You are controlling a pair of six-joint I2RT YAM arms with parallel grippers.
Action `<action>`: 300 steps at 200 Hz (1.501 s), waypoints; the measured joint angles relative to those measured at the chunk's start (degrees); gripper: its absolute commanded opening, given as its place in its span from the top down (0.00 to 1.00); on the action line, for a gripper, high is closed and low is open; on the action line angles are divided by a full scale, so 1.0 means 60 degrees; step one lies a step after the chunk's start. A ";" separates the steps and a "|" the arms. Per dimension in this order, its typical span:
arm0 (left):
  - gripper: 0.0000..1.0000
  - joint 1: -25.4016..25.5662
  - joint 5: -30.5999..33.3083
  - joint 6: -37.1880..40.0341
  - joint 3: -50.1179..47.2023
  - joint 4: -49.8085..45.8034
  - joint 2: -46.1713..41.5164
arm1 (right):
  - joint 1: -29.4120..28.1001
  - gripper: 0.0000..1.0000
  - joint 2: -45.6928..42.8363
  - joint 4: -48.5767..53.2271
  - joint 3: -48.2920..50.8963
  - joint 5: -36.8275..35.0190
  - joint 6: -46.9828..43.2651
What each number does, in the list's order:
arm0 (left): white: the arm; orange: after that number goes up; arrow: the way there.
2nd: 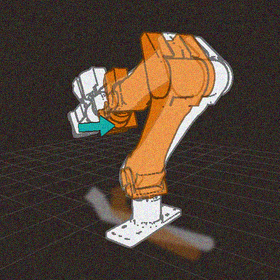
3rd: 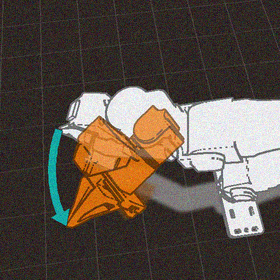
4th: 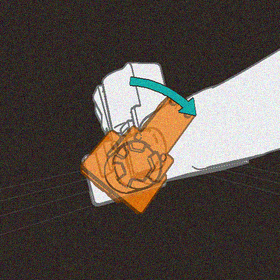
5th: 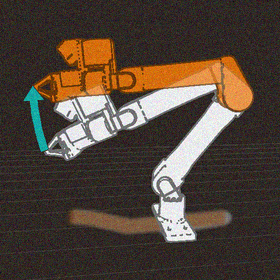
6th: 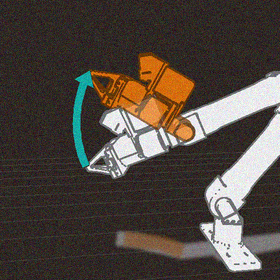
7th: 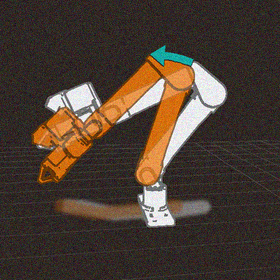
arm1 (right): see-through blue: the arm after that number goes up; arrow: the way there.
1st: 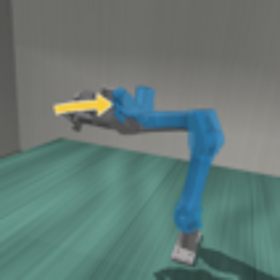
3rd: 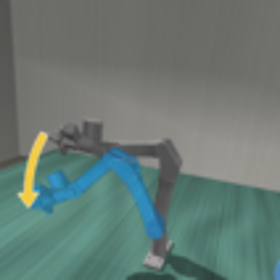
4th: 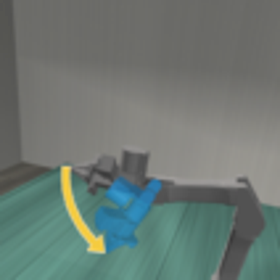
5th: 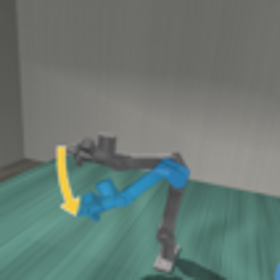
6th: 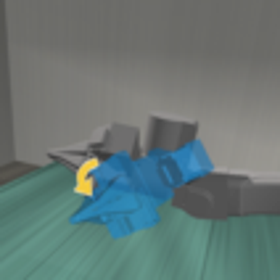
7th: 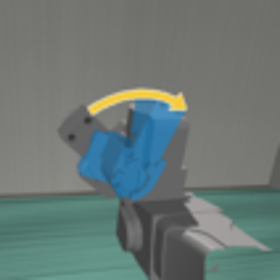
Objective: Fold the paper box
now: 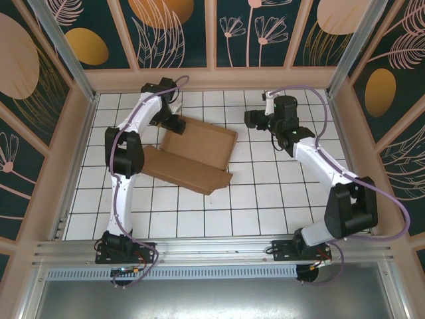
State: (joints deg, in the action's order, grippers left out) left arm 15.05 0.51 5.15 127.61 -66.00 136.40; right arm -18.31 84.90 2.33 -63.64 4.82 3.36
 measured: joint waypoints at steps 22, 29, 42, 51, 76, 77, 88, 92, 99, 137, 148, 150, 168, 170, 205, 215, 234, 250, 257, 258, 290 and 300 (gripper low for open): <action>0.02 0.0029 -0.0076 -0.0058 0.0284 0.0098 -0.0007 | 0.0000 0.18 0.0652 -0.0004 -0.0382 0.0295 -0.0109; 0.01 0.0033 -0.0091 -0.0142 0.0302 0.0277 -0.0033 | 0.0000 0.18 0.0940 -0.0007 -0.0597 0.0393 -0.0178; 0.02 0.0029 -0.0142 -0.0331 0.0295 0.0645 -0.0124 | -0.0004 0.18 0.1526 -0.0015 -0.1035 0.0601 -0.0295; 0.01 0.0029 -0.0189 -0.0503 0.0186 0.1027 -0.0291 | -0.0022 0.18 0.1989 -0.0007 -0.1384 0.0776 -0.0455; 0.02 0.0029 -0.0211 -0.1122 -0.1162 0.2648 -0.1654 | -0.0080 0.18 0.3439 0.0164 -0.2612 0.1464 -0.1282; 0.02 0.0029 -0.0211 -0.1140 -0.1217 0.2707 -0.1712 | -0.0084 0.18 0.3497 0.0178 -0.2659 0.1497 -0.1319; 0.02 0.0029 -0.0149 -0.1424 -0.2069 0.3501 -0.2608 | -0.0142 0.18 0.4302 0.0506 -0.3461 0.1898 -0.1840; 0.01 0.0015 -0.0102 -0.1541 -0.2382 0.3778 -0.2987 | -0.0171 0.18 0.4590 0.0608 -0.3734 0.2040 -0.2018; 0.02 0.0007 -0.0022 -0.1694 -0.2852 0.4233 -0.3544 | -0.0226 0.17 0.5096 0.0852 -0.4277 0.2259 -0.2357; 0.01 -0.0120 0.0929 -0.2350 -0.5890 0.6717 -0.6543 | -0.0754 0.17 0.7479 0.2368 -0.7012 0.2852 -0.3952; 0.01 -0.0157 0.1239 -0.2488 -0.6910 0.7286 -0.7344 | -0.0925 0.17 0.8011 0.2772 -0.7675 0.2976 -0.4229; 0.01 -0.0153 0.1275 -0.2495 -0.7020 0.7329 -0.7435 | -0.0954 0.17 0.8105 0.2830 -0.7788 0.2998 -0.4258; 0.02 -0.0182 0.1672 -0.2637 -0.7992 0.7828 -0.8200 | -0.1184 0.18 0.8827 0.3421 -0.8735 0.3085 -0.4517; 0.01 -0.0182 0.1723 -0.2652 -0.8062 0.7850 -0.8251 | -0.1206 0.18 0.8903 0.3479 -0.8837 0.3082 -0.4528; 0.01 -0.0182 0.2361 -0.2732 -0.9249 0.8714 -0.8921 | -0.1384 0.22 0.9610 0.3942 -0.9657 0.2324 -0.3996; 0.01 -0.0182 0.2506 -0.2739 -0.9533 0.8827 -0.9147 | -0.1337 0.24 0.9613 0.3960 -0.9657 0.1993 -0.3515; 0.01 -0.0182 0.2674 -0.2739 -0.9621 0.9038 -0.9358 | -0.1100 0.24 0.9508 0.3814 -0.9468 0.1158 -0.2492; 0.01 -0.0182 0.2747 -0.2750 -0.9643 0.9358 -0.9468 | -0.0831 0.24 0.9060 0.3679 -0.8604 0.0284 -0.1621; 0.01 -0.0182 0.2750 -0.2776 -0.9683 0.9508 -0.9519 | -0.0699 0.24 0.8754 0.3603 -0.8036 -0.0095 -0.1217; 0.01 -0.0182 0.2754 -0.2776 -0.9690 0.9530 -0.9526 | -0.0670 0.24 0.8674 0.3585 -0.7901 -0.0178 -0.1118; 0.02 -0.0182 0.2747 -0.2845 -0.9967 1.0007 -0.9690 | -0.0025 0.29 0.6725 0.2991 -0.4674 -0.0922 0.0874; 0.01 -0.0182 0.2743 -0.2845 -0.9985 1.0061 -0.9683 | 0.0153 0.32 0.6003 0.2736 -0.3687 -0.0987 0.1268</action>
State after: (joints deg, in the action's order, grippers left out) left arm 13.96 16.97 -11.92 67.70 -5.63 78.30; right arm -17.39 120.92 18.74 -85.76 -1.10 10.96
